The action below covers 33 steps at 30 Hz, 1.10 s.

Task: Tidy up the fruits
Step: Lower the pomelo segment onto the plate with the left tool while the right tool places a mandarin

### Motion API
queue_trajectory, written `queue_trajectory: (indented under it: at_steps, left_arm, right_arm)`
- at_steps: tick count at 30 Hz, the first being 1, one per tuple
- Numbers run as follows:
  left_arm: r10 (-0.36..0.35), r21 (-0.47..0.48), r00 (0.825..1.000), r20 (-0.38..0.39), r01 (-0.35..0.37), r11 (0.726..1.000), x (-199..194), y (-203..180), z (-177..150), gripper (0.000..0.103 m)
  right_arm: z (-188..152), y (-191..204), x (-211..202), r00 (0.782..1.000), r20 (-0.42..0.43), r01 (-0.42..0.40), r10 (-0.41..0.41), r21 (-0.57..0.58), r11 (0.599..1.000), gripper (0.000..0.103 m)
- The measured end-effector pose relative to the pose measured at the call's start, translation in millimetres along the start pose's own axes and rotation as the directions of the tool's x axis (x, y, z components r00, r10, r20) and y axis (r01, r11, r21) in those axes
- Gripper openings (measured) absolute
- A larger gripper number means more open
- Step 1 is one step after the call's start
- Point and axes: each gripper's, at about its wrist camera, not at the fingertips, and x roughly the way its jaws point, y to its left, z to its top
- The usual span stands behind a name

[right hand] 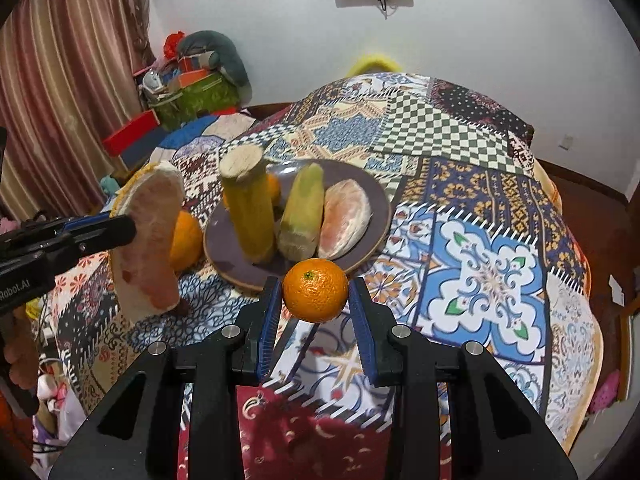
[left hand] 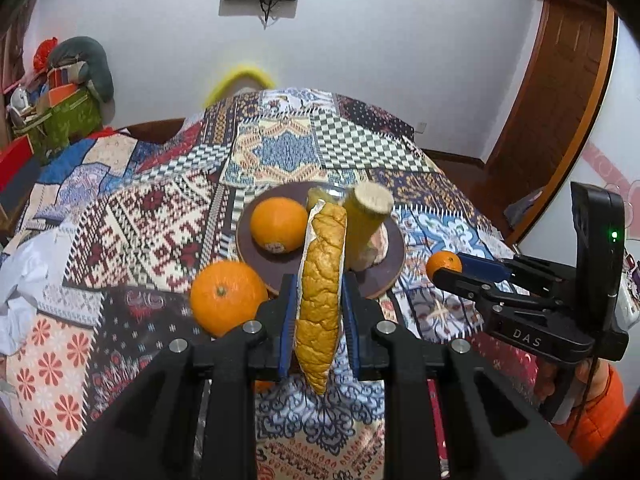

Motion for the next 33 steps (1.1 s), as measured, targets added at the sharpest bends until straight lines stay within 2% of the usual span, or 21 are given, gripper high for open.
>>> queue_trajectory:
  at_steps: [9,20,33]
  left_arm:
    - [0.013,0.005,0.999,0.043,-0.013,1.000,9,2,29,0.021]
    - [0.010,0.016,0.999,0.050,-0.011,1.000,35,3,55,0.021]
    - [0.004,0.011,1.000,0.024,-0.005,1.000,69,11,74,0.021]
  right_arm:
    - [19,-14,1,0.999,0.040,0.013,-0.013,0.009,1.000,0.032]
    - [42,-22,10,0.997,0.079,0.009,-0.009,-0.001,1.000,0.032]
    - [53,-25,41,0.999,0.049,0.000,0.002,-0.040,0.999,0.032]
